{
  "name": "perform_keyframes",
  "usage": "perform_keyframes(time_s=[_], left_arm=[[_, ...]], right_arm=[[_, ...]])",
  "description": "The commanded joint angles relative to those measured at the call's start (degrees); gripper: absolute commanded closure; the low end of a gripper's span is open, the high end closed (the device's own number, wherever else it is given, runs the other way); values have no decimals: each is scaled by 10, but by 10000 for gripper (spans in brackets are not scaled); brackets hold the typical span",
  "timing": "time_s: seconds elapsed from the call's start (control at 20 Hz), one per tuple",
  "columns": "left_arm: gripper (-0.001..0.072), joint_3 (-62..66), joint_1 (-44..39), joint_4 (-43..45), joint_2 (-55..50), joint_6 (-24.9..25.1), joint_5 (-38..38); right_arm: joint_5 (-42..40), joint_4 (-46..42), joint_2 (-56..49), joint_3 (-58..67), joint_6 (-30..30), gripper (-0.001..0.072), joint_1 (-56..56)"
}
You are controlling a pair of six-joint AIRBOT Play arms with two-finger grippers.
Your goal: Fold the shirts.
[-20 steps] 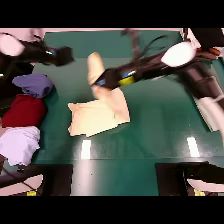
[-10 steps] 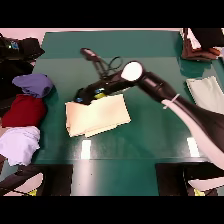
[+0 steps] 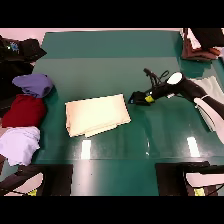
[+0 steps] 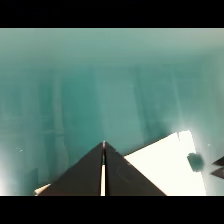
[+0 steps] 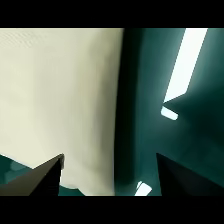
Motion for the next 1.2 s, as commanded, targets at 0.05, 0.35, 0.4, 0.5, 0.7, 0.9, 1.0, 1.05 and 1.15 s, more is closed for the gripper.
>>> perform_keyframes(time_s=[0.05, 0.35, 0.4, 0.5, 0.7, 0.9, 1.0, 1.05, 1.15], left_arm=[[684, 0, 0, -11, 0, 6, 2], [684, -3, 0, -66, 0, 6, 8], [685, -8, -2, -82, 0, 6, 14], [685, -17, -34, -61, 0, 6, 23], [685, -21, -120, -44, -4, 8, 33], [684, -21, -166, -45, -4, 7, 71], [684, -21, -175, -47, -4, 6, 74], [684, -21, -175, -52, -4, 5, 74], [684, -21, -175, -52, -4, 0, 77]], right_arm=[[9, 92, -94, 12, -10, 65, 31], [-12, 133, -203, 157, -25, 559, 143], [-16, 133, -206, 175, -30, 691, 147], [-23, 112, -195, 207, -30, 689, 133], [-12, -34, -116, 238, 18, 689, 22], [-1, -151, -29, 240, 56, 689, -160], [-2, -149, 1, 240, 56, 689, -262], [-5, -148, 10, 240, 56, 689, -305], [-8, -145, 17, 240, 56, 689, -386]])
